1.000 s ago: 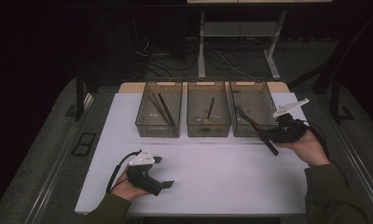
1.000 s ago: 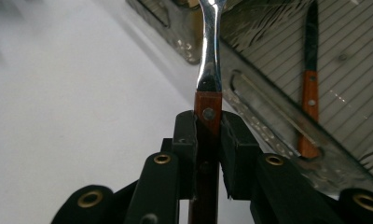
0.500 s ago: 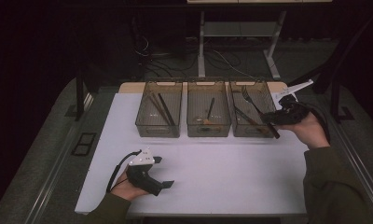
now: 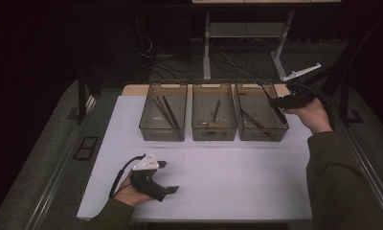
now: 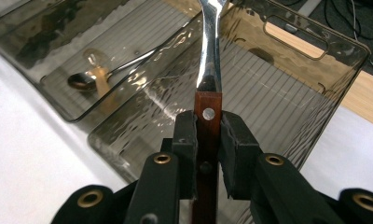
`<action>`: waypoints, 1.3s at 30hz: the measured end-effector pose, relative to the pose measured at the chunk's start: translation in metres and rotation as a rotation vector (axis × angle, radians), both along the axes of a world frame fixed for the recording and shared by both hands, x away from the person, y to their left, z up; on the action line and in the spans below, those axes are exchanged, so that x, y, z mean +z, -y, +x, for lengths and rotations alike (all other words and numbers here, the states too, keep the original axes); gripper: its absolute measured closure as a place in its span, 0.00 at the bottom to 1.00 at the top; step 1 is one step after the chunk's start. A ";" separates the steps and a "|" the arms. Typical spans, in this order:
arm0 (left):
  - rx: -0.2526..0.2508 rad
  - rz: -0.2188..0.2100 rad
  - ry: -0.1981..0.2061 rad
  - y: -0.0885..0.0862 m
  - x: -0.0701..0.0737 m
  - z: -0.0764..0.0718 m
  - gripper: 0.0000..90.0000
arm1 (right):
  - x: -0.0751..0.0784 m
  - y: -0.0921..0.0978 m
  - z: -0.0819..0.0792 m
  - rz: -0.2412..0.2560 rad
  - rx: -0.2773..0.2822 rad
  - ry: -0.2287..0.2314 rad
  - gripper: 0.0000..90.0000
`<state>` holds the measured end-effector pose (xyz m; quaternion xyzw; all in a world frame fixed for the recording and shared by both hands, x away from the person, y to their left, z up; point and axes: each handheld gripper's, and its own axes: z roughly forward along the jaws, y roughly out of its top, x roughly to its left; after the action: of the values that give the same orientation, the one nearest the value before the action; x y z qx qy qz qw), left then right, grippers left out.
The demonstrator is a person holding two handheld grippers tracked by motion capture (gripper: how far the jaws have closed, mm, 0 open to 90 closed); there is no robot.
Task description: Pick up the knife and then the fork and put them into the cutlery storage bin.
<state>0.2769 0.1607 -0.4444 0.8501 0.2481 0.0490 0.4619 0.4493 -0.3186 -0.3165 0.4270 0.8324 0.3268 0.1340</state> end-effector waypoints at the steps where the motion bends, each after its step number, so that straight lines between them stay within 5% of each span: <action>1: -0.002 0.002 0.000 0.000 0.000 0.000 0.00 | -0.002 0.000 0.002 0.003 -0.006 -0.007 0.86; 25: -0.008 0.003 -0.002 0.001 0.000 0.000 0.00 | -0.056 -0.012 0.027 -0.117 -0.047 -0.123 0.86; 39: -0.011 0.002 -0.005 0.001 0.000 0.000 0.00 | -0.070 -0.020 0.030 -0.219 -0.019 -0.173 0.85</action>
<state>0.2765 0.1595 -0.4448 0.8521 0.2446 0.0446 0.4605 0.4792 -0.2983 -0.3867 0.4444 0.8674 0.1947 0.1104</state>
